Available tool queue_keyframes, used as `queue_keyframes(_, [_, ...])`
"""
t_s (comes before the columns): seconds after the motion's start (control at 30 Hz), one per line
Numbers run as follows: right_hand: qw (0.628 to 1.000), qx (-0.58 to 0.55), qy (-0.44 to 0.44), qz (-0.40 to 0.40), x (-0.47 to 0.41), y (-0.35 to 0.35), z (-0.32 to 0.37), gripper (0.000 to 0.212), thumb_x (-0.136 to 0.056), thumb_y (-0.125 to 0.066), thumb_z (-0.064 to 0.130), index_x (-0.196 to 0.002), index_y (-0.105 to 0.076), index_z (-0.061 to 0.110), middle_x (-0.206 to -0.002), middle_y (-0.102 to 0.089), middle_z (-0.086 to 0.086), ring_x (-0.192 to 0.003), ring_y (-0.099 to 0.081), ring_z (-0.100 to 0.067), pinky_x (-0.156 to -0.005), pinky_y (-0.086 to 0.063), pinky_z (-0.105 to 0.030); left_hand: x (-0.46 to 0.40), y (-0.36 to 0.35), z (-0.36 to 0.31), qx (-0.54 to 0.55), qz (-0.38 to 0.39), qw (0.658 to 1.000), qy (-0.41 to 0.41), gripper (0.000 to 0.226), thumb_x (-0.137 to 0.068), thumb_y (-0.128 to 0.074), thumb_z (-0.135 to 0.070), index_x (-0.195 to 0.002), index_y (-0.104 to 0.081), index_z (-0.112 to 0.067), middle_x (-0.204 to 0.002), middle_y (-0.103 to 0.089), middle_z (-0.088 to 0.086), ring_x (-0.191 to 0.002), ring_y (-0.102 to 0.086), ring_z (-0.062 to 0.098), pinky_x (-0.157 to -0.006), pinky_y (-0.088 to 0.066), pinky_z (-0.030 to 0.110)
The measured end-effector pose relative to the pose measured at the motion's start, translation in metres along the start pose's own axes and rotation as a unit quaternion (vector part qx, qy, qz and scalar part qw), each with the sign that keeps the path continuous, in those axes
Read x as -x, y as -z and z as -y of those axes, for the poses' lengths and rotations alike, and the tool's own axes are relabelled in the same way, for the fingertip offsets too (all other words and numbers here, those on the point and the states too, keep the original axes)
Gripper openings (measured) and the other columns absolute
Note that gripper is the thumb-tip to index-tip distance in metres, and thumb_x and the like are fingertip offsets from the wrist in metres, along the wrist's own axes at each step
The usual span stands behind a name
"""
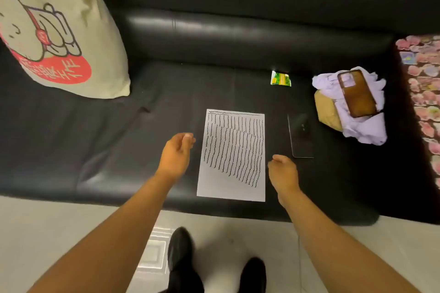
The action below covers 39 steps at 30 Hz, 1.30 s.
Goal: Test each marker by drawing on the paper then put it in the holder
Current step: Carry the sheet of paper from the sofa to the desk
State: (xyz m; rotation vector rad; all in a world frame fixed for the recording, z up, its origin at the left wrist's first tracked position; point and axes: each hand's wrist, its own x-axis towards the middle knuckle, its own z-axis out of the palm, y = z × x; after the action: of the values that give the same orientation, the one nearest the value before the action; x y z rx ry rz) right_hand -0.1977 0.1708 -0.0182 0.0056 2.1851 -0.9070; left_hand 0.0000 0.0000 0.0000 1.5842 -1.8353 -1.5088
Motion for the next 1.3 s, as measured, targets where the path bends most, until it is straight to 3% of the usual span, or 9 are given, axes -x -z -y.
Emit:
queue_keyframes(0.17, [0.981,0.19,-0.007,-0.031,-0.018,-0.038,-0.04,0.055,-0.095,-0.066,0.027,-0.142,-0.047,0.004,-0.14,-0.048,-0.02,-0.127,-0.048,-0.038,-0.101,-0.048,-0.046,-0.025,-0.038,0.066,-0.094,0.014,0.994,0.059,0.021,-0.099,-0.043,-0.031,-0.093,-0.06,-0.021,-0.084,-0.058,-0.003,-0.075,-0.053,0.014,-0.074,-0.044,0.032])
queue_keyframes(0.37, [0.955,0.282,0.008,-0.088,-0.018,-0.06,-0.046,0.071,-0.084,-0.079,0.033,-0.139,-0.042,0.007,-0.139,-0.049,-0.018,-0.129,-0.044,-0.037,-0.095,-0.048,-0.052,-0.032,-0.062,0.078,-0.169,-0.027,0.984,0.058,0.03,-0.089,-0.06,-0.024,-0.115,-0.058,-0.009,-0.103,-0.062,0.009,-0.084,-0.061,0.026,-0.075,-0.051,0.034])
queue_keyframes(0.63, [0.977,0.206,0.023,-0.045,-0.027,-0.057,-0.048,0.035,-0.085,-0.079,0.02,-0.111,-0.058,0.009,-0.114,-0.057,-0.013,-0.1,-0.062,-0.031,-0.082,-0.058,-0.044,-0.035,-0.067,0.071,-0.192,0.018,0.976,0.103,0.046,-0.084,-0.07,-0.017,-0.125,-0.052,-0.007,-0.101,-0.064,0.008,-0.084,-0.059,0.021,-0.083,-0.054,0.034])
queue_keyframes(0.77, [0.99,0.131,0.046,-0.025,-0.027,-0.054,-0.053,0.014,-0.091,-0.071,0.015,-0.088,-0.058,0.016,-0.084,-0.065,-0.001,-0.08,-0.069,-0.023,-0.07,-0.061,-0.038,-0.032,-0.07,0.073,-0.148,0.026,0.981,0.122,0.052,-0.085,-0.069,-0.013,-0.13,-0.045,-0.009,-0.086,-0.061,-0.002,-0.075,-0.059,0.014,-0.068,-0.049,0.021])
queue_keyframes(0.83, [0.995,0.083,0.057,-0.007,-0.027,-0.051,-0.055,0.007,-0.094,-0.068,0.016,-0.094,-0.061,0.015,-0.087,-0.065,0.002,-0.086,-0.07,-0.023,-0.069,-0.06,-0.033,-0.031,-0.069,0.075,-0.137,0.026,0.983,0.121,0.039,-0.087,-0.062,-0.008,-0.124,-0.05,-0.012,-0.076,-0.057,-0.008,-0.067,-0.056,0.008,-0.057,-0.042,0.014])
queue_keyframes(0.9, [0.996,0.038,0.072,0.02,-0.025,-0.047,-0.055,0.003,-0.096,-0.066,0.015,-0.098,-0.064,0.015,-0.098,-0.069,0.001,-0.09,-0.068,-0.017,-0.066,-0.057,-0.023,-0.029,-0.067,0.076,-0.151,0.035,0.982,0.111,0.014,-0.088,-0.054,-0.005,-0.096,-0.06,-0.014,-0.065,-0.056,-0.005,-0.056,-0.052,0.011,-0.05,-0.042,0.017])
queue_keyframes(0.97, [0.996,0.008,0.08,0.039,-0.02,-0.043,-0.052,0.005,-0.097,-0.064,0.014,-0.1,-0.067,0.011,-0.106,-0.072,-0.002,-0.093,-0.069,-0.016,-0.069,-0.059,-0.022,-0.024,-0.062,0.073,-0.147,0.037,0.983,0.1,0.019,-0.089,-0.051,-0.006,-0.077,-0.06,-0.017,-0.062,-0.058,0.002,-0.052,-0.049,0.015,-0.049,-0.045,0.021])
queue_keyframes(1.07, [0.995,-0.033,0.079,0.046,-0.006,-0.035,-0.039,0.006,-0.098,-0.064,0.016,-0.1,-0.068,0.013,-0.107,-0.074,-0.005,-0.097,-0.072,-0.02,-0.072,-0.061,-0.028,-0.013,-0.048,0.061,-0.102,0.002,0.991,0.083,0.017,-0.094,-0.052,-0.011,-0.08,-0.06,-0.017,-0.071,-0.063,0.009,-0.058,-0.053,0.018,-0.055,-0.048,0.025])
queue_keyframes(1.3, [0.987,-0.078,0.087,0.108,0.057,-0.008,0.012,0.004,-0.098,-0.063,0.024,-0.101,-0.066,0.025,-0.103,-0.074,0.004,-0.094,-0.072,-0.015,-0.069,-0.061,-0.026,0.034,0.005,0.005,-0.008,-0.067,0.996,0.062,0.009,-0.098,-0.048,-0.028,-0.092,-0.052,-0.034,-0.09,-0.06,-0.019,-0.079,-0.061,0.005,-0.06,-0.043,0.01])
